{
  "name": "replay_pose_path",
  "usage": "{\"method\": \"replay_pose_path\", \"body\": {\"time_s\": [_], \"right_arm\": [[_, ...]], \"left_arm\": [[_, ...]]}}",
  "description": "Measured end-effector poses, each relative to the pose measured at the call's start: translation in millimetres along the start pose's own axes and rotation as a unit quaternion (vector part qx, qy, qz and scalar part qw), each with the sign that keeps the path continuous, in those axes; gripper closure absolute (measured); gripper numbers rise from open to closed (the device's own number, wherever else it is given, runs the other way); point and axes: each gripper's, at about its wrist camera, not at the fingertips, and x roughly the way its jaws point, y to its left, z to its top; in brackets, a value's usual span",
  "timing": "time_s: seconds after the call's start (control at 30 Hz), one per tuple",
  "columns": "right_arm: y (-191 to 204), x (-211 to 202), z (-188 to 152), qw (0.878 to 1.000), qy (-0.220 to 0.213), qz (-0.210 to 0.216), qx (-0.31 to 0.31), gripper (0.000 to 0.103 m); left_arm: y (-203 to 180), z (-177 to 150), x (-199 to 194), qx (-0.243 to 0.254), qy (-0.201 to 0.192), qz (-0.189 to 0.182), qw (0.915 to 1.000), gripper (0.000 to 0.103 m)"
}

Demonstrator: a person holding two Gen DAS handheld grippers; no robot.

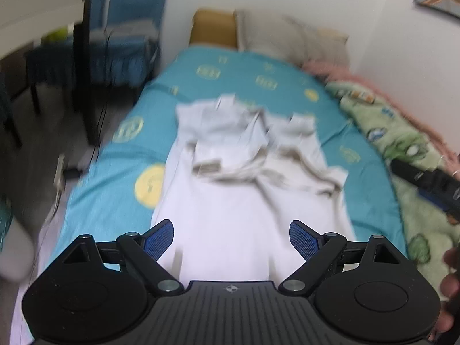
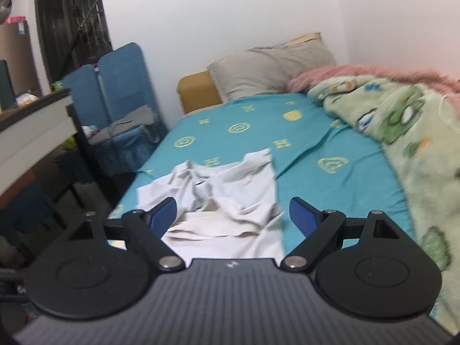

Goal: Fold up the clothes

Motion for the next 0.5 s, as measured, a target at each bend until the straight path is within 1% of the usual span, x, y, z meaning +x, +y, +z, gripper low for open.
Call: {"method": "replay_pose_path", "body": {"time_s": [0.1, 0.27, 0.4, 0.5], "right_arm": [[3.0, 1.4, -0.3, 1.000, 0.009, -0.003, -0.013, 0.016], [6.7, 2.0, -0.4, 1.000, 0.022, 0.001, -0.018, 0.016], [2.8, 1.9, -0.6, 0.999, 0.036, 0.001, 0.001, 0.016], [-9.2, 6.4, -3.2, 0.996, 0.065, 0.010, 0.055, 0.016]], "left_arm": [[13.2, -5.4, 9.9, -0.050, 0.040, -0.016, 0.9978, 0.014], [33.1, -17.2, 22.5, -0.119, 0.087, -0.030, 0.9886, 0.014], [47.6, -26.1, 34.3, -0.173, 0.119, -0.049, 0.9765, 0.014], [56.7, -32.7, 43.5, -0.211, 0.142, -0.058, 0.9654, 0.017]]}}
